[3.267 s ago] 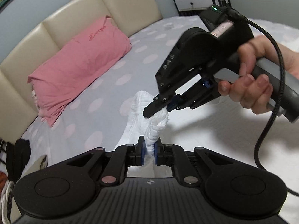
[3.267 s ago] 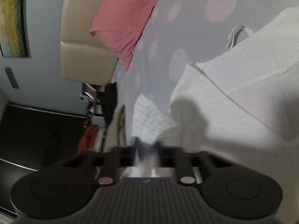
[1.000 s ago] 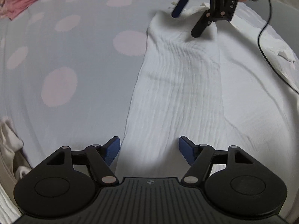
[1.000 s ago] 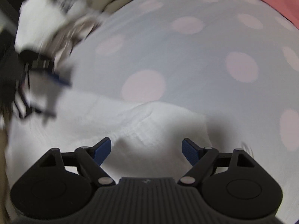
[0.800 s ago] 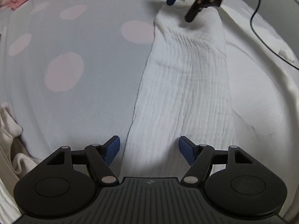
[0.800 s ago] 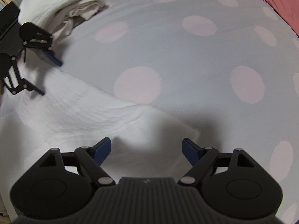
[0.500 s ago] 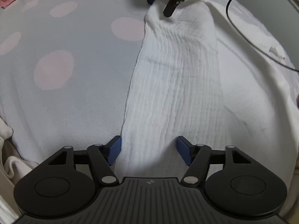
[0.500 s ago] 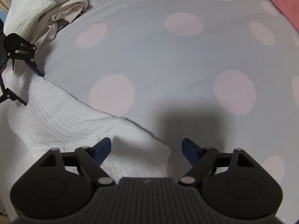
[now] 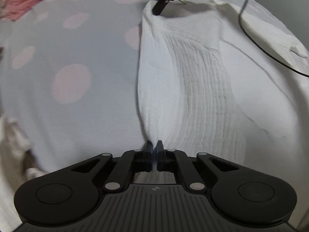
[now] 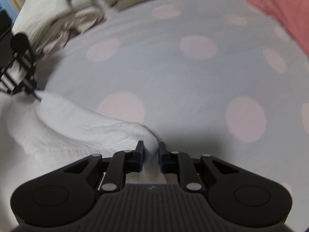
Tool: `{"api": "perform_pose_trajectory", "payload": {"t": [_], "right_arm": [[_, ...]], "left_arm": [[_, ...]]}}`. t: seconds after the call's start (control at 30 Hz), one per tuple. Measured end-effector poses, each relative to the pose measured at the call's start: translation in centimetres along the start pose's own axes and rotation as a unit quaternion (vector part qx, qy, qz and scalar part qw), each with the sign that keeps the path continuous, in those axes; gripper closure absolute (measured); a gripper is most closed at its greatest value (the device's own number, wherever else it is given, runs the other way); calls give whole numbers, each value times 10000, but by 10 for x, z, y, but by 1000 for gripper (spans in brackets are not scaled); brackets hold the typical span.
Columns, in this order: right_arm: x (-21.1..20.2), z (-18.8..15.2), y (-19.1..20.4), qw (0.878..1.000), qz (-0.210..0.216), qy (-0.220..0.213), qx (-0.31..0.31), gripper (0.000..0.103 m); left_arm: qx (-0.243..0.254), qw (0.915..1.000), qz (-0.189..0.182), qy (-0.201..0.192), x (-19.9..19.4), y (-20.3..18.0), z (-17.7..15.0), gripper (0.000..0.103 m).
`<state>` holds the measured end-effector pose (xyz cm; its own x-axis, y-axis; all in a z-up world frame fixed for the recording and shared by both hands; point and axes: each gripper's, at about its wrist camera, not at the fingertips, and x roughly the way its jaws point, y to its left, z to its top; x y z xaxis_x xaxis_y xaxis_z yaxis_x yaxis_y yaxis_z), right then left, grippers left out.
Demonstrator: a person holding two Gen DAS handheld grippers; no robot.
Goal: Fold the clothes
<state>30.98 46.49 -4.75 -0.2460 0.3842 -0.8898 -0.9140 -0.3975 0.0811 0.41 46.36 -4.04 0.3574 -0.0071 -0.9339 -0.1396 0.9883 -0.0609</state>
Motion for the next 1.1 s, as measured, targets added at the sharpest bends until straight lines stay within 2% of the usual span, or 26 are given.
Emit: {"api": "perform_pose_trajectory", "payload": {"t": [0.1,0.2,0.3,0.33,0.37,0.4,0.43,0.47,0.5,0.53,0.6,0.63,0.73,0.83,0.93,1.0,1.1], "right_arm": [[-8,10,0,9989,-260,-374,110,86],[-3,19,4,9978,-532,-392,106,86],[5,25,7,9962,-781,-371,141,86],[10,25,8,9957,-841,-323,194,86],[16,25,10,9947,-961,-279,230,86],[22,25,13,9932,-1102,-234,285,83],[26,24,14,9908,-1269,-241,397,75],[27,22,13,9871,-1448,-340,596,66],[23,20,11,9818,-1590,-547,885,47],[16,17,7,9752,-1639,-835,1232,32],[-7,4,-4,9569,-1458,-1529,1995,27],[-20,-5,-10,9465,-1334,-1812,2315,25],[-62,-40,-30,9237,-1171,-2182,2924,22],[-104,-98,-51,9134,-958,-2116,3342,15],[-139,-160,-70,9025,-721,-1933,3782,15],[-150,-200,-76,9014,-677,-1660,3942,15],[-149,-246,-71,9113,-498,-1208,3904,15]], "left_arm": [[-251,9987,422,-108,-9,16,-2,102],[-497,9960,735,-106,-9,32,5,102],[-606,9936,947,45,-6,33,14,99],[-677,9919,1067,140,-2,34,18,90],[-789,9883,1286,212,-1,34,20,73],[-940,9842,1485,215,-2,32,21,65],[-1136,9800,1621,180,-4,34,22,58],[-1328,9759,1727,139,-7,34,23,58],[-1485,9739,1713,65,-11,34,24,58],[-1573,9727,1704,-36,-16,32,24,58],[-1600,9720,1702,-276,-26,23,24,57],[-1501,9729,1702,-433,-27,16,25,53],[-1008,9795,1553,-799,-31,0,39,47],[-568,9859,1217,-1001,-26,-12,63,44],[-346,9898,788,-1139,-13,-19,97,44],[-216,9903,558,-1255,0,-24,121,44],[-55,9910,279,-1309,29,-27,159,44]]}}
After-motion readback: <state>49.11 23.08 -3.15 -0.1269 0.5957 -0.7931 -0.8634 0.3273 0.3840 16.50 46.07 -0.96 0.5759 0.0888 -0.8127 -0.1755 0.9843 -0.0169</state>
